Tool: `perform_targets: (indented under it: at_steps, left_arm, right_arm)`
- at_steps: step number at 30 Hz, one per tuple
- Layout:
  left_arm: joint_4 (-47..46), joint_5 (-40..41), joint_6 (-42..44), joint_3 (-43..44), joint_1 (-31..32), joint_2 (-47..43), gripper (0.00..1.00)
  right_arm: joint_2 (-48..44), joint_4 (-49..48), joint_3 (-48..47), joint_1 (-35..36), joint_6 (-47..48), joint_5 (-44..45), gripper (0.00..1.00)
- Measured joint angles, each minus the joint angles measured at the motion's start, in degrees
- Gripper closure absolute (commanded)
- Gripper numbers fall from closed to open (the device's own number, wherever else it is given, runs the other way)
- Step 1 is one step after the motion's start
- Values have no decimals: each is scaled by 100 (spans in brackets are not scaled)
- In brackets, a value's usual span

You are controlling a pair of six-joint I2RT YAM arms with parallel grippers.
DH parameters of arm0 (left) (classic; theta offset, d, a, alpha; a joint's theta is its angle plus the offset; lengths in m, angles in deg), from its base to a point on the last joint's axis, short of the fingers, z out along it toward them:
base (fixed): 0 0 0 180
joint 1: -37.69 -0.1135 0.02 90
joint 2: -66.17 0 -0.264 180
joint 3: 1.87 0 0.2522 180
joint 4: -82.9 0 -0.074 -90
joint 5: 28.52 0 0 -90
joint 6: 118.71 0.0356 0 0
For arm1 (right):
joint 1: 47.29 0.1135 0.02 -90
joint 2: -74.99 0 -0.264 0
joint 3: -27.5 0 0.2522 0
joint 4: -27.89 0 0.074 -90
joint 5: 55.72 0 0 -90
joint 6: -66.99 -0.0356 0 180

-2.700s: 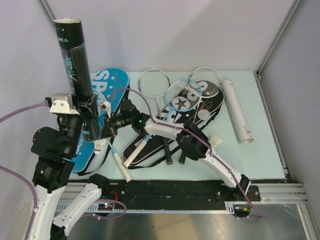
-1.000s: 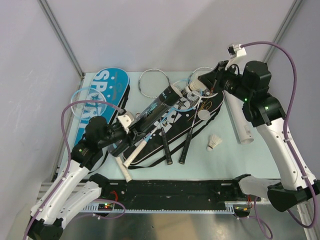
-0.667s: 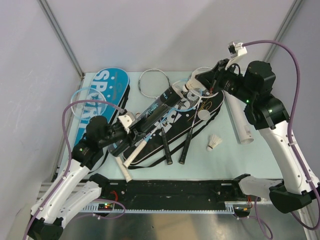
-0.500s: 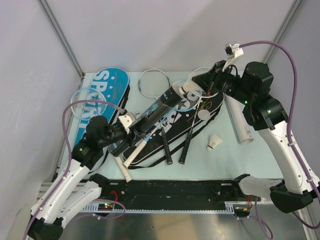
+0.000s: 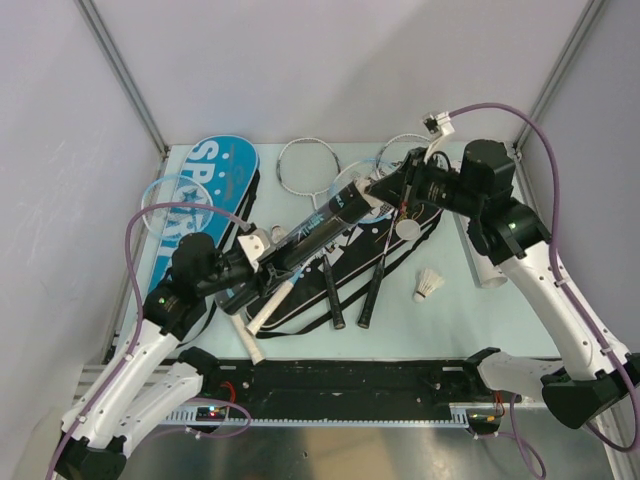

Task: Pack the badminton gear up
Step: Place the shuttlecock at the shuttle tube.

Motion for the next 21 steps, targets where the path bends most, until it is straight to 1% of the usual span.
perform_targets:
  at_steps: [7, 17, 21]
  left_arm:
    - [2, -146, -2, -46, 0, -35, 66]
    - [9, -179, -2, -195, 0, -66, 66]
    - [11, -186, 0, -199, 4, -74, 66]
  right_arm:
    - [-7, -498, 490, 2, -481, -549, 100]
    - [-11, -1167, 957, 72, -933, -748, 100]
    - [4, -1303, 981, 63, -1071, -916, 95]
